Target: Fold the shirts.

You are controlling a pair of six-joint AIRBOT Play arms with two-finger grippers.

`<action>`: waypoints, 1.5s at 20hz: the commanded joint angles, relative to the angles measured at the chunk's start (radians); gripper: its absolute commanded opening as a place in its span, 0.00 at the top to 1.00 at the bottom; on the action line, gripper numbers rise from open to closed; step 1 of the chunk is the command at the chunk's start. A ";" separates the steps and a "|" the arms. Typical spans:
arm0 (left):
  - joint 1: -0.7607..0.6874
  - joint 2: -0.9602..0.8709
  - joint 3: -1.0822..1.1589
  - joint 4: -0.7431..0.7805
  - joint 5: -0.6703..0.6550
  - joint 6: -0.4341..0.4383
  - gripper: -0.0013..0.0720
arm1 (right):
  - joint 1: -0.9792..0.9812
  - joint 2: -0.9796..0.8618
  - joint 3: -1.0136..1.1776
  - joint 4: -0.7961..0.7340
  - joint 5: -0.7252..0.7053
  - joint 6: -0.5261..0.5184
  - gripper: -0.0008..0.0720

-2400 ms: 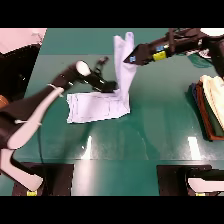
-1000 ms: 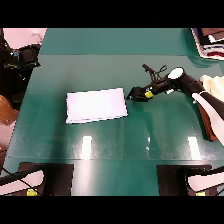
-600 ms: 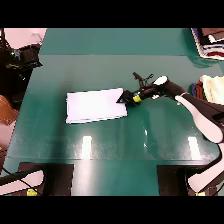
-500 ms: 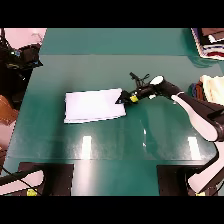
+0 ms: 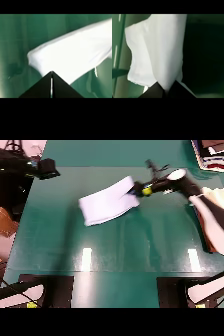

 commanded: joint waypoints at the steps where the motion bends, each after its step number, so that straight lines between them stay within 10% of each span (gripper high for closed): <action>1: -0.133 0.000 0.000 -0.002 0.064 0.000 0.95 | -0.240 0.133 0.006 -0.142 0.003 0.049 0.97; 11: -0.362 -0.005 0.000 -0.002 0.225 0.000 0.95 | -0.843 0.235 0.006 -0.153 -0.040 0.047 0.97; 21: -0.367 -0.022 0.000 -0.002 0.233 0.000 0.95 | -0.880 0.236 0.357 -0.136 0.032 0.047 0.97; 30: -0.367 -0.022 0.000 0.002 0.222 0.002 0.95 | -0.983 0.272 0.459 -0.272 0.374 0.120 0.97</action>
